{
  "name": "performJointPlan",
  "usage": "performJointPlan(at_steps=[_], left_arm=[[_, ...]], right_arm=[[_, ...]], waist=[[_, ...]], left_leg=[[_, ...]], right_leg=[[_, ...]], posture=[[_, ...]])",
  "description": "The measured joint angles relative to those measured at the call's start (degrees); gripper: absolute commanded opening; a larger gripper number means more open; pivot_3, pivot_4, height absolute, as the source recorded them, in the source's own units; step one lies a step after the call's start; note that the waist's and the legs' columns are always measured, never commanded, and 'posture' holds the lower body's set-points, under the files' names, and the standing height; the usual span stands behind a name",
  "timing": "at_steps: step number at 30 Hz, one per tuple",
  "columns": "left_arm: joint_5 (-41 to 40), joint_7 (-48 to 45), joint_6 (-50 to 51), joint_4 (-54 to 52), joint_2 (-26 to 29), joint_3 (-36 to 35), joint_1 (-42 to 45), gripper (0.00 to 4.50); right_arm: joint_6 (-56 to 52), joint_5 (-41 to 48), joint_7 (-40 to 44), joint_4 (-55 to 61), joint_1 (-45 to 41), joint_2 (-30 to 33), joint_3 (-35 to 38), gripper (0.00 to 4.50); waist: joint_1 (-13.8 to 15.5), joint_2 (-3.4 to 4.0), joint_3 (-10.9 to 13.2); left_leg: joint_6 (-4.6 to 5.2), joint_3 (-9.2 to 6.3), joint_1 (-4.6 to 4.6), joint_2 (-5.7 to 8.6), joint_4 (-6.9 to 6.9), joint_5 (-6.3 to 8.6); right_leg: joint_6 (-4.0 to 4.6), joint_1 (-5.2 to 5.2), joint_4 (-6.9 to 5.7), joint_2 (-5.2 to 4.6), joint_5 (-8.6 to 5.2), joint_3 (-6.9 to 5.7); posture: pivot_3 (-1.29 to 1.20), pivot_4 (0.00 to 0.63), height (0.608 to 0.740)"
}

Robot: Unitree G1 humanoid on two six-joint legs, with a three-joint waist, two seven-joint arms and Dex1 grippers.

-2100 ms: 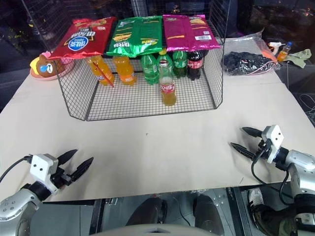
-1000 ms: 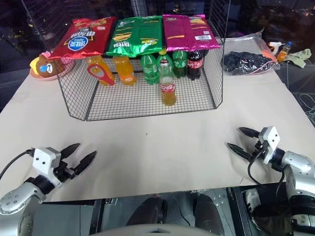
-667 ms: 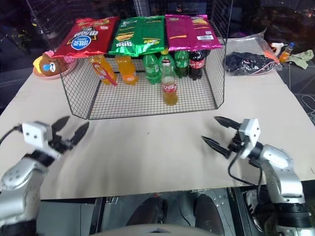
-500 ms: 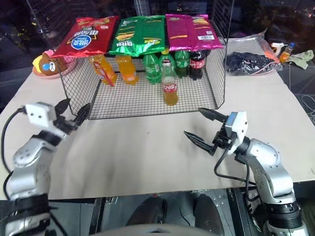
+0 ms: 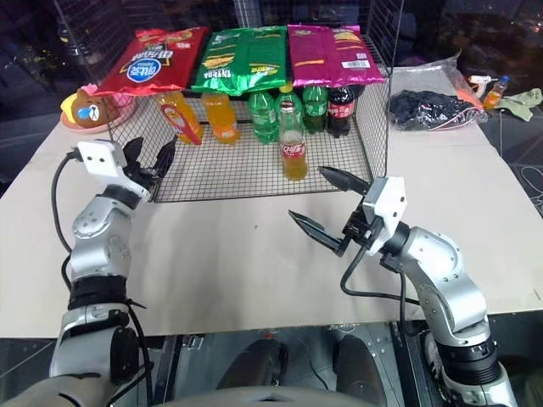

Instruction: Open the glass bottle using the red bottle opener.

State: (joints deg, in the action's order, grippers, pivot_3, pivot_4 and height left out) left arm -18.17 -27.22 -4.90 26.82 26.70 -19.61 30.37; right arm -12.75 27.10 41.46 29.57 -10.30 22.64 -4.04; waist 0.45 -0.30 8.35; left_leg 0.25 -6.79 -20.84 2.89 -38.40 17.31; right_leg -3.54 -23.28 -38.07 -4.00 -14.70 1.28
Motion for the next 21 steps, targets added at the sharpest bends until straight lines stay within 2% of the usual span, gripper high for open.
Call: performJointPlan(at_steps=[9, 14, 17, 21], left_arm=[[0.56, -0.59, -3.78, 9.87, -1.52, 0.59, 7.57, 3.58], [-0.10, -2.99, -4.39, 9.33, -2.65, 1.83, 7.44, 3.58], [-0.75, -3.54, -4.27, 4.63, -3.56, 1.87, 4.16, 3.58], [-1.01, -0.93, -4.25, 1.74, -3.78, 1.63, 2.07, 3.58]], right_arm=[[0.65, -5.13, -3.58, 0.18, -0.75, -0.58, -1.70, 4.47], [0.40, -4.99, -4.68, 0.83, -0.43, -0.92, -1.68, 4.47], [0.40, -4.91, -4.99, 0.94, 0.81, -0.85, -1.47, 4.47], [0.47, -4.84, -5.08, 0.92, 1.26, -0.83, -1.05, 4.47]], waist=[[0.24, -0.08, 0.05], [-1.29, -0.23, 0.09], [-2.13, -0.23, 0.09], [-2.38, -0.24, 0.09]], left_leg=[[-0.30, -0.42, -0.04, 0.02, -0.01, -0.20], [-0.24, -0.29, -0.54, -0.02, -0.01, -0.17], [-0.25, -0.29, -0.89, -0.04, -0.01, -0.17], [-0.24, -0.31, -0.91, -0.04, -0.08, -0.18]], right_leg=[[0.14, 0.15, 0.05, 0.19, 0.07, -0.33], [0.14, -0.36, 0.17, 0.10, 0.07, -0.22], [0.14, -0.72, 0.17, 0.05, 0.07, -0.22], [0.14, -0.73, 0.11, 0.04, 0.07, -0.24]], posture=[[0.00, 0.150, 0.740], [0.00, 0.150, 0.740], [0.00, 0.150, 0.740], [0.00, 0.150, 0.740]])
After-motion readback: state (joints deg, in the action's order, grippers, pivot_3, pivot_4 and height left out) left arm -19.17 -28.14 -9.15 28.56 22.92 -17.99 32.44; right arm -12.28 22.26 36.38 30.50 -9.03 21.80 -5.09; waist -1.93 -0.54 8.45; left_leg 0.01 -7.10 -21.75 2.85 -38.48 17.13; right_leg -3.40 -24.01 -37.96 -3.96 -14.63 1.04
